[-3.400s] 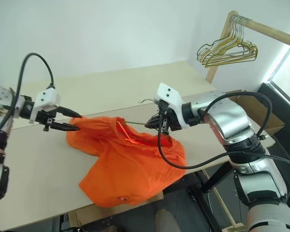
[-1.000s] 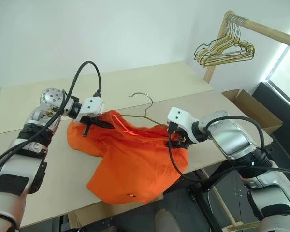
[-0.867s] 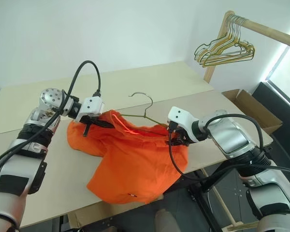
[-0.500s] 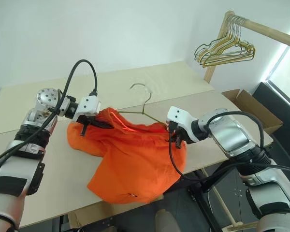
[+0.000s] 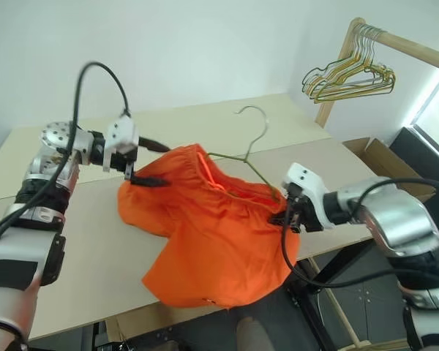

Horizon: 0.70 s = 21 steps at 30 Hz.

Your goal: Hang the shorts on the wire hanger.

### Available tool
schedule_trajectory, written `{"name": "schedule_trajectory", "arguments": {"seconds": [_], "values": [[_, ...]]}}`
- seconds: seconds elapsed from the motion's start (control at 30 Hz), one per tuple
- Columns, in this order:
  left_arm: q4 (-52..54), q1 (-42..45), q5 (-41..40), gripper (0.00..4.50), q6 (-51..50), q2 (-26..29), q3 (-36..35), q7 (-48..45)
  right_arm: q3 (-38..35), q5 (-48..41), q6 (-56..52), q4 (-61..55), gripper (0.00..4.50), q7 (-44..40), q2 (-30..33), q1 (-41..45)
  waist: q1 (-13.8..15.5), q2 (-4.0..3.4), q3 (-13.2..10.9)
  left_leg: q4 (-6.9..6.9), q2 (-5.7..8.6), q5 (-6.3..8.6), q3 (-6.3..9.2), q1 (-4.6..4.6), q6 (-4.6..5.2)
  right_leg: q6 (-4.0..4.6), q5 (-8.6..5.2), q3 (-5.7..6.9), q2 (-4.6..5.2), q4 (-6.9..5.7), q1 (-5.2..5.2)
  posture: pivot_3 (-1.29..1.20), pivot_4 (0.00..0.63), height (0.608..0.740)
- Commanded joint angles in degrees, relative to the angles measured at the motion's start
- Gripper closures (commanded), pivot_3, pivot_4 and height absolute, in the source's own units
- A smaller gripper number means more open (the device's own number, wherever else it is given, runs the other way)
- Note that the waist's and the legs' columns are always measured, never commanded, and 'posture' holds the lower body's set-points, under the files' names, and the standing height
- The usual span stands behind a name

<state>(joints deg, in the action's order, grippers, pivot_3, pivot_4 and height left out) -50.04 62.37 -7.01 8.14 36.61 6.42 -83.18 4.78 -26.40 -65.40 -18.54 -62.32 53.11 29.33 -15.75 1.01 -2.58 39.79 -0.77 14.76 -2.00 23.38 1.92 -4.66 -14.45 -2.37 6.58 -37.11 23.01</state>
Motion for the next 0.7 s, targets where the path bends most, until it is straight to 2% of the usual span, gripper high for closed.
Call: {"name": "schedule_trajectory", "arguments": {"seconds": [0.03, 0.13, 0.23, 0.33, 0.5, 0.6, 0.7], "values": [[1.4, 1.5, -4.5, 0.02, -3.1, -1.2, -5.9, 4.8, -10.2, -4.6, -6.5, -6.8, 4.5, 4.2, 0.3, -3.6, 0.1, 0.0, 0.0, 0.0, -0.01, 0.0, -0.01, -0.03, 0.0, 0.0, 0.0, -0.01, 0.0, 0.01, -0.01, -0.3, 0.012, 0.74], [6.0, 0.0, -7.9, 0.02, -7.5, -3.1, -9.4, 8.0, -15.9, -6.7, -11.1, -10.1, 4.5, 7.7, -0.3, -7.0, 0.3, 0.0, 0.0, 0.0, -0.03, 0.0, 0.0, -0.04, 0.0, 0.0, 0.0, -0.01, 0.0, 0.02, -0.02, -0.31, 0.013, 0.74], [20.7, -4.4, -14.8, 0.02, -18.1, -7.2, -12.6, 14.2, -24.8, -7.8, -20.3, -13.0, 4.5, 12.9, -3.5, -9.0, 0.5, 0.0, 0.0, -0.02, -0.05, 0.01, 0.01, -0.05, 0.0, 0.0, 0.0, -0.02, 0.0, 0.0, -0.04, -0.33, 0.01, 0.74], [34.8, -8.7, -20.8, 0.02, -27.8, -9.8, -14.0, 19.5, -30.0, -7.8, -26.6, -15.0, 4.5, 18.1, -6.6, -9.0, 0.5, -0.01, 0.0, 0.01, -0.06, 0.01, 0.03, 0.0, 0.0, 0.0, 0.01, -0.03, 0.04, -0.03, -0.05, -0.34, 0.008, 0.74], [57.1, -15.8, -31.8, 0.02, -40.9, -12.8, -14.0, 27.4, -38.9, -9.9, -27.1, -13.9, 4.5, 34.3, -11.3, -9.9, -0.5, -0.12, 0.1, -0.02, -0.05, 0.02, 0.05, -0.04, 0.0, 0.0, 0.01, -0.08, 0.05, -0.03, -0.07, -0.37, 0.006, 0.74], [63.0, -18.5, -34.8, 0.02, -43.6, -12.8, -14.0, 29.7, -43.6, -11.8, -27.1, -10.8, 4.5, 45.2, -14.0, -8.2, -1.2, -0.24, 0.2, -0.03, -0.04, 0.02, 0.08, -0.26, 0.0, 0.0, 0.01, -0.07, 0.04, 0.02, -0.38, -0.39, 0.003, 0.74], [64.6, -19.7, -36.2, 0.02, -44.5, -12.6, -13.9, 30.8, -46.7, -13.9, -27.1, -7.1, 4.5, 55.6, -15.3, -5.8, -2.3, -0.51, 0.3, -0.06, -0.01, 0.09, 0.05, -0.62, 0.06, 0.0, 0.0, -0.06, 0.03, 0.39, -0.79, -0.39, 0.001, 0.74]]}}
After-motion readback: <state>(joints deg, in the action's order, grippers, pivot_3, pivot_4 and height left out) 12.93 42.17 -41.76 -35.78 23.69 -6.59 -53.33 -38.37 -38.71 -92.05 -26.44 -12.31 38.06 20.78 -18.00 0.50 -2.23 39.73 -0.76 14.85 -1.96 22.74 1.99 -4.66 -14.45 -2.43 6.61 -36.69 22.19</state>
